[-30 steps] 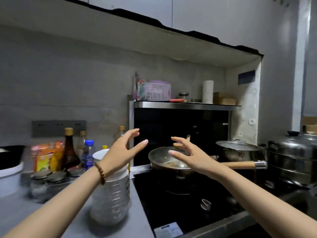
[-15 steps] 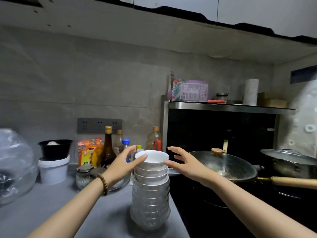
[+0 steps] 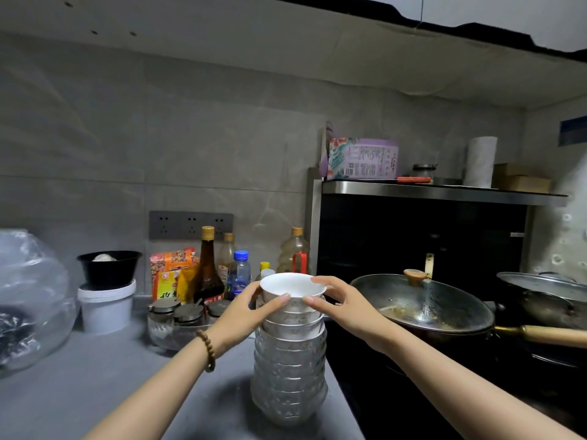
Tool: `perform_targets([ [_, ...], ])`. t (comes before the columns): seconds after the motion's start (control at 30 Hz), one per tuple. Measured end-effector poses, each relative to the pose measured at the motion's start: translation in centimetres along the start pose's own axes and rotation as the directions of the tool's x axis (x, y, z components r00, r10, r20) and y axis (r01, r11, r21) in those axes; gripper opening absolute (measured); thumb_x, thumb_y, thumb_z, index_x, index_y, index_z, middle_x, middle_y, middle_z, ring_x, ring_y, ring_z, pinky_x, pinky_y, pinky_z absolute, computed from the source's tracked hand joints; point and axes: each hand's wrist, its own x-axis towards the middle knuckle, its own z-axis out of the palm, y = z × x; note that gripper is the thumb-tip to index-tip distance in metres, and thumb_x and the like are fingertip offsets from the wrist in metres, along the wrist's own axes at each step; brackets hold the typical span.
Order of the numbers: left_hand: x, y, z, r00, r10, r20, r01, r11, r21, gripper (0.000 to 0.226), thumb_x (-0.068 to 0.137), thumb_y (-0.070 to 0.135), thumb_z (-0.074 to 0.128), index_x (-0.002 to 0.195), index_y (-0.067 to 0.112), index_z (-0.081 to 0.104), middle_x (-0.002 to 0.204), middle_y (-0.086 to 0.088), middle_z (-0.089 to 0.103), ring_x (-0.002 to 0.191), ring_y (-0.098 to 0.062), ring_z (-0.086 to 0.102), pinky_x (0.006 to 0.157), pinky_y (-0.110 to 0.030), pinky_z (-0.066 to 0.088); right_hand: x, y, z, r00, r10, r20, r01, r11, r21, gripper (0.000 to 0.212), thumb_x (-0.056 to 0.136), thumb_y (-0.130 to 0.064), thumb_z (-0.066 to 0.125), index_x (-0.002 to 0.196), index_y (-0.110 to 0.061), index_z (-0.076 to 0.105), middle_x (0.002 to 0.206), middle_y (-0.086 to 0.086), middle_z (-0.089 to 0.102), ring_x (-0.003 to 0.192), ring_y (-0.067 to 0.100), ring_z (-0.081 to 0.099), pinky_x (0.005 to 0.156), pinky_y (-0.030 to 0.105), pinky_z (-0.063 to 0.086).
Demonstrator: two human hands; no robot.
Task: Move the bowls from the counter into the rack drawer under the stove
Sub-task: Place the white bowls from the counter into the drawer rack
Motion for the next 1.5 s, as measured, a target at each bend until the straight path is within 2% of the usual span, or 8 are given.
perform_targets([
  [0.13, -0.2, 0.1, 0.2, 0.999, 0.043, -0.031, -0.044, 0.999, -0.031, 0.064, 0.073, 0.048, 0.063, 0.131, 0.027, 0.045, 0.126, 0.007, 0.053, 0.119, -0.012, 0.048, 0.086, -0.019, 0.044, -0.2, -0.1, 0.2, 0.999, -0.032, -0.043, 0.034, 0.999, 0.031, 0.046, 0.075, -0.045, 0.072, 0.117, -0.029, 0.059, 0.120, -0.013, 0.062, 0.119, 0.002, 0.052, 0.084, 0.008, 0.036],
  [0.33, -0.5, 2.9, 0.6, 0.978, 0.169, -0.120, -0.182, 0.977, -0.110, 0.062, 0.071, 0.058, 0.067, 0.125, 0.034, 0.046, 0.122, 0.011, 0.055, 0.112, -0.005, 0.052, 0.081, -0.019, 0.050, -1.0, -1.9, -0.5, 0.984, -0.103, -0.145, 0.131, 0.972, 0.196, 0.034, 0.073, -0.042, 0.074, 0.090, -0.013, 0.069, 0.098, -0.002, 0.073, 0.100, 0.010, 0.066, 0.090, 0.022, 0.047],
  [0.47, -1.4, 5.0, 2.7, 0.963, 0.242, -0.117, -0.263, 0.936, -0.234, 0.065, 0.075, 0.054, 0.066, 0.131, 0.039, 0.036, 0.126, 0.009, 0.053, 0.113, -0.003, 0.054, 0.083, -0.019, 0.052, -2.8, -3.2, -2.5, 0.982, -0.088, -0.169, 0.138, 0.940, 0.313, 0.025, 0.085, -0.032, 0.063, 0.083, -0.008, 0.065, 0.056, -0.013, 0.065, 0.054, -0.006, 0.059, 0.056, 0.006, 0.042],
  [0.63, -3.3, 7.8, 8.2, 0.969, 0.241, -0.053, -0.237, 0.848, -0.474, 0.054, 0.082, 0.035, 0.057, 0.132, 0.037, 0.037, 0.122, 0.005, 0.053, 0.108, -0.015, 0.059, 0.063, -0.021, 0.056, -6.9, -2.1, -5.3, 0.985, -0.004, -0.172, 0.055, 0.955, 0.292, 0.059, 0.063, -0.066, 0.061, 0.091, -0.015, 0.074, 0.095, -0.005, 0.075, 0.101, 0.009, 0.067, 0.098, 0.029, 0.045],
  [0.97, -6.6, 6.3, 22.9, 0.945, 0.089, 0.316, 0.091, 0.852, -0.515, 0.061, 0.066, 0.064, 0.060, 0.121, 0.041, 0.044, 0.124, 0.001, 0.057, 0.107, -0.019, 0.062, 0.074, -0.032, 0.058, -19.4, 4.1, -14.1, 0.954, 0.165, -0.251, -0.128, 0.979, 0.157, 0.046, 0.075, -0.054, 0.055, 0.084, -0.015, 0.077, 0.090, -0.007, 0.077, 0.090, -0.006, 0.067, 0.077, 0.006, 0.045],
  [1.1, -8.5, 4.5, 29.8, 0.865, -0.042, 0.501, 0.328, 0.803, -0.497, 0.049, 0.081, 0.055, 0.057, 0.123, 0.032, 0.045, 0.122, -0.003, 0.059, 0.106, -0.023, 0.064, 0.079, -0.040, 0.058, -24.4, 8.3, -17.0, 0.934, 0.260, -0.245, -0.231, 0.963, 0.141, 0.048, 0.074, -0.054, 0.059, 0.083, -0.011, 0.077, 0.092, 0.002, 0.076, 0.092, 0.010, 0.069, 0.096, 0.025, 0.047],
  [1.4, -12.6, -3.6, 41.0, 0.615, -0.176, 0.769, 0.550, 0.795, -0.257, 0.062, 0.075, 0.059, 0.065, 0.126, 0.030, 0.047, 0.121, -0.011, 0.062, 0.102, -0.028, 0.067, 0.087, -0.052, 0.053, -33.2, 18.8, -19.5, 0.817, 0.571, -0.081, -0.562, 0.819, 0.115, 0.049, 0.075, -0.050, 0.065, 0.090, -0.004, 0.075, 0.093, 0.009, 0.076, 0.095, 0.024, 0.070, 0.089, 0.031, 0.055],
  [1.5, -13.7, -6.7, 43.3, 0.561, -0.267, 0.784, 0.628, 0.755, -0.191, 0.055, 0.081, 0.052, 0.062, 0.126, 0.026, 0.045, 0.118, -0.011, 0.061, 0.091, -0.024, 0.071, 0.079, -0.042, 0.058, -34.5, 22.5, -19.1, 0.766, 0.643, -0.022, -0.635, 0.761, 0.131, 0.041, 0.077, -0.046, 0.064, 0.084, -0.007, 0.075, 0.086, 0.001, 0.076, 0.087, 0.014, 0.072, 0.075, 0.020, 0.057],
])
